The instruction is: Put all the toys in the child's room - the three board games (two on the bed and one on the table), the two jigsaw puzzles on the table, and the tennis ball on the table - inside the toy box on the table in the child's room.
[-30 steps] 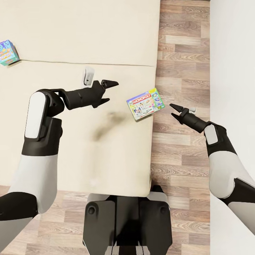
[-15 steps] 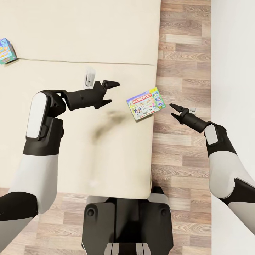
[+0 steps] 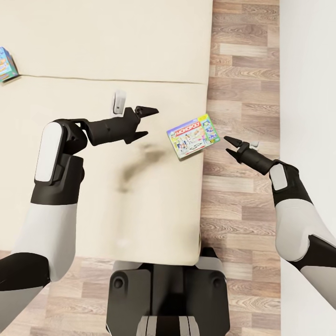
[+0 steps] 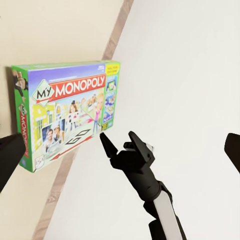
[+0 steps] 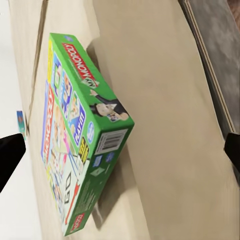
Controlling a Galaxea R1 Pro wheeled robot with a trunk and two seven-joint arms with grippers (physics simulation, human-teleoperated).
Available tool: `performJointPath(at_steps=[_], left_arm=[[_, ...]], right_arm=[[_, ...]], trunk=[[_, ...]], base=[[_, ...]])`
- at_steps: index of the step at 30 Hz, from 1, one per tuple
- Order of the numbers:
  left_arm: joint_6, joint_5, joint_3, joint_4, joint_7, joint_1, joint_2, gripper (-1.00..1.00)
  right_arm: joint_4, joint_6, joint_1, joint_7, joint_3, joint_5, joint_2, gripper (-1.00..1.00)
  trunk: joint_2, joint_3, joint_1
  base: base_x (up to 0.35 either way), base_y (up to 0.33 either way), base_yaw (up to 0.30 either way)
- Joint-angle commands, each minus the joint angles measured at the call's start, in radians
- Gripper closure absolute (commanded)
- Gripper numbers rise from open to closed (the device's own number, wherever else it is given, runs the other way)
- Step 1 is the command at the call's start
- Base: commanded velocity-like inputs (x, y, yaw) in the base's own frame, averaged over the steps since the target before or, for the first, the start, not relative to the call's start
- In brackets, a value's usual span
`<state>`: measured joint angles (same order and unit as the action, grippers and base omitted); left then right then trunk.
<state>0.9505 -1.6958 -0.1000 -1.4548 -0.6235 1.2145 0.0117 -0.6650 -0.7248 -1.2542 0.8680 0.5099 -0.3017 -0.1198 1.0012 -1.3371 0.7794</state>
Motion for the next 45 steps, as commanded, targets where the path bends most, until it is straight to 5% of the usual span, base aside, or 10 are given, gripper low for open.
performJointPath(at_steps=[1, 32, 39, 45], left_arm=[[-0.001, -0.011, -0.001, -0.001, -0.010, 0.000, 0.001, -1.00], [-0.001, -0.019, 0.002, -0.004, -0.010, 0.000, 0.001, -1.00], [-0.001, -0.020, 0.003, -0.004, -0.010, 0.000, 0.001, -1.00], [-0.001, -0.023, 0.004, -0.004, -0.010, 0.000, 0.001, -1.00]], right_arm=[[-0.005, -0.006, -0.001, 0.002, 0.002, -0.002, 0.000, -1.00], [-0.029, -0.005, -0.001, 0.002, 0.003, -0.001, 0.000, -1.00], [-0.030, -0.005, -0.001, 0.002, 0.003, 0.000, 0.000, -1.00], [-0.030, -0.005, -0.001, 0.002, 0.004, 0.000, -0.001, -1.00]], trunk=[[0.008, -0.004, 0.004], [0.022, -0.010, 0.012], [0.071, -0.032, 0.039], [0.071, -0.032, 0.039]], base=[[0.000, 0.000, 0.000], [0.000, 0.000, 0.000], [0.000, 0.000, 0.000], [0.000, 0.000, 0.000]])
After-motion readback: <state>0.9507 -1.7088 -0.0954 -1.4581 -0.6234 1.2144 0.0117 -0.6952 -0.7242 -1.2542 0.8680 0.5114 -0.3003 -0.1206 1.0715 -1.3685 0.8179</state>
